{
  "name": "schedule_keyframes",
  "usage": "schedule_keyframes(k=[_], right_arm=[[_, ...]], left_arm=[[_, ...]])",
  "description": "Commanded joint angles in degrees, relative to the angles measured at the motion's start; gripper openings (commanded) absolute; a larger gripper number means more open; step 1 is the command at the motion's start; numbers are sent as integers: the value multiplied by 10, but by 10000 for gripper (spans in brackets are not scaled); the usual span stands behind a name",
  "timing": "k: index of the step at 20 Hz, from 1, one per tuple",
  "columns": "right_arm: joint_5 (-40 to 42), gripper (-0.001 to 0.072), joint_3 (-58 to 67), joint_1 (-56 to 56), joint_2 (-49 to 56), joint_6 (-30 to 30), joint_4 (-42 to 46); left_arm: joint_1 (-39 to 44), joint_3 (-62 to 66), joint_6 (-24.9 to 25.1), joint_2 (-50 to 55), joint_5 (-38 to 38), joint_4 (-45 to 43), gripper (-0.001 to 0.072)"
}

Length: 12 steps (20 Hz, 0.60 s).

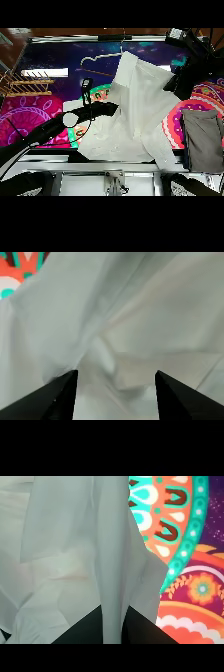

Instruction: Fold the shirts.

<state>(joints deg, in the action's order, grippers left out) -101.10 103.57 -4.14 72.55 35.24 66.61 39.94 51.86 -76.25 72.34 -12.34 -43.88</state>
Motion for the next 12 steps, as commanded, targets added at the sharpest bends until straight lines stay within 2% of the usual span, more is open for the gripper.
schedule_keyframes(k=[1,4,6,9,12], right_arm=[[-1,54,0,0,0,0,-1],[-1,53,0,0,0,0,-1],[-1,54,0,0,0,0,-1],[-1,54,0,0,0,1,-1],[-1,54,0,0,0,1,0]], left_arm=[[-45,7,8,-27,-75,-79,538],[-77,7,18,-44,-148,-89,541],[-69,6,32,-42,-162,-89,541],[-42,7,34,-14,-72,-72,542],[-20,7,33,26,-31,-41,540]])
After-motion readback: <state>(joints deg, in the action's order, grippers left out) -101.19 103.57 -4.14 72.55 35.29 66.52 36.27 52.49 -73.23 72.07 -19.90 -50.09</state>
